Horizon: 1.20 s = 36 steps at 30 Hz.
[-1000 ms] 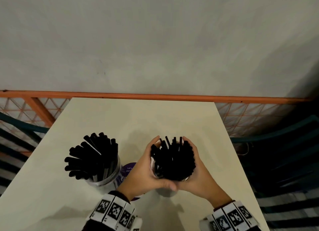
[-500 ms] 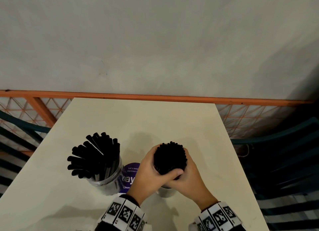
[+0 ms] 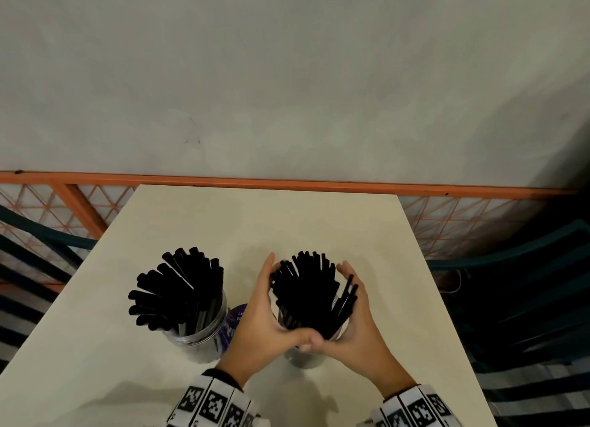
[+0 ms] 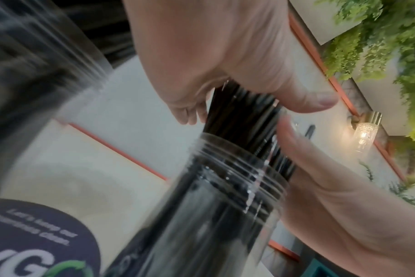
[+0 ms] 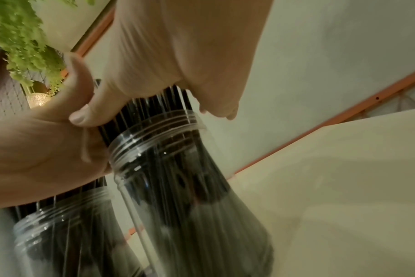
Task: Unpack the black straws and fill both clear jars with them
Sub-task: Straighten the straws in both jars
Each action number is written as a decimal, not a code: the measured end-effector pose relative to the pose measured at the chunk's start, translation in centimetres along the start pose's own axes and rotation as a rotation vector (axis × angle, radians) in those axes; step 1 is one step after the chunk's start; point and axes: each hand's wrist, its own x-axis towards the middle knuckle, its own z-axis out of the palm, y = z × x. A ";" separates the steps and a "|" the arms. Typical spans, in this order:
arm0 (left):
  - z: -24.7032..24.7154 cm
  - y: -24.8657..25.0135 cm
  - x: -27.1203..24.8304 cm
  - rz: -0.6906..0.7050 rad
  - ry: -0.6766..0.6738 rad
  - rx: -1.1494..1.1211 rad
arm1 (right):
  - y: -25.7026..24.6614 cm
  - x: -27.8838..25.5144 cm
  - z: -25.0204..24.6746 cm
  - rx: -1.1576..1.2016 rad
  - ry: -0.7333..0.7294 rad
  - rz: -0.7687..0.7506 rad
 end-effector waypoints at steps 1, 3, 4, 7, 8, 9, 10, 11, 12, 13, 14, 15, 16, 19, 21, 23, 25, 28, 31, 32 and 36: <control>-0.4 -0.3 -0.4 -0.011 -0.017 0.013 | 0.0 -0.2 -0.1 0.023 -0.029 0.002; -0.9 -0.8 -0.8 -0.035 -0.051 0.015 | 0.0 -0.4 -0.2 0.054 -0.070 -0.006; -0.9 -0.8 -0.9 -0.048 -0.072 0.017 | -0.1 -0.2 -0.2 0.075 -0.083 -0.003; -0.4 -0.1 -0.1 -0.069 -0.152 0.019 | -0.5 0.9 -0.2 0.119 -0.139 0.002; 0.0 0.3 0.2 -0.056 -0.168 0.019 | -0.6 1.2 0.0 0.088 -0.165 -0.011; 0.5 0.6 0.5 -0.037 -0.166 0.023 | -0.8 1.5 0.2 0.053 -0.184 -0.032; 1.0 0.8 0.7 -0.018 -0.144 0.032 | -1.1 1.6 0.5 0.026 -0.182 -0.053; 1.5 1.0 0.7 -0.006 -0.103 0.045 | -1.5 1.7 0.8 0.014 -0.159 -0.069; 2.0 1.1 0.6 0.002 -0.059 0.051 | -1.8 1.7 0.9 0.003 -0.120 -0.079; 2.3 1.0 0.5 0.011 -0.013 0.048 | -2.1 1.7 0.9 -0.007 -0.076 -0.091; 2.6 1.0 0.3 0.021 0.028 0.043 | -2.2 1.6 0.9 -0.019 -0.036 -0.097; 2.8 0.9 0.1 0.027 0.067 0.040 | -2.3 1.5 0.9 -0.030 -0.007 -0.093; 2.8 0.6 0.1 0.032 0.102 0.041 | -2.3 1.3 0.9 -0.040 0.017 -0.087; 2.7 -0.5 -0.1 0.002 0.147 0.079 | -1.5 1.0 1.1 -0.151 -0.001 -0.127; 2.4 -1.0 -0.6 -0.018 0.125 0.077 | -0.9 0.8 1.1 -0.178 -0.030 -0.139; 2.0 -0.8 -1.3 -0.008 0.104 0.057 | 0.1 0.3 1.0 -0.078 -0.021 -0.094; 1.4 -1.1 -2.0 -0.021 0.058 0.035 | 1.5 -0.7 0.9 -0.024 -0.011 -0.019; 0.3 -2.4 -3.4 -0.160 -0.044 0.105 | 2.8 -2.3 0.8 0.020 0.010 0.135; -1.1 -3.0 -5.5 -0.311 -0.116 0.311 | 3.8 -4.8 1.5 0.015 0.090 0.276; -1.8 -3.1 -6.2 -0.342 -0.133 0.329 | 4.6 -5.7 2.0 0.015 0.137 0.311; -5.9 -2.5 -8.4 -0.493 -0.081 0.346 | 4.7 -8.3 4.8 -0.079 0.060 0.299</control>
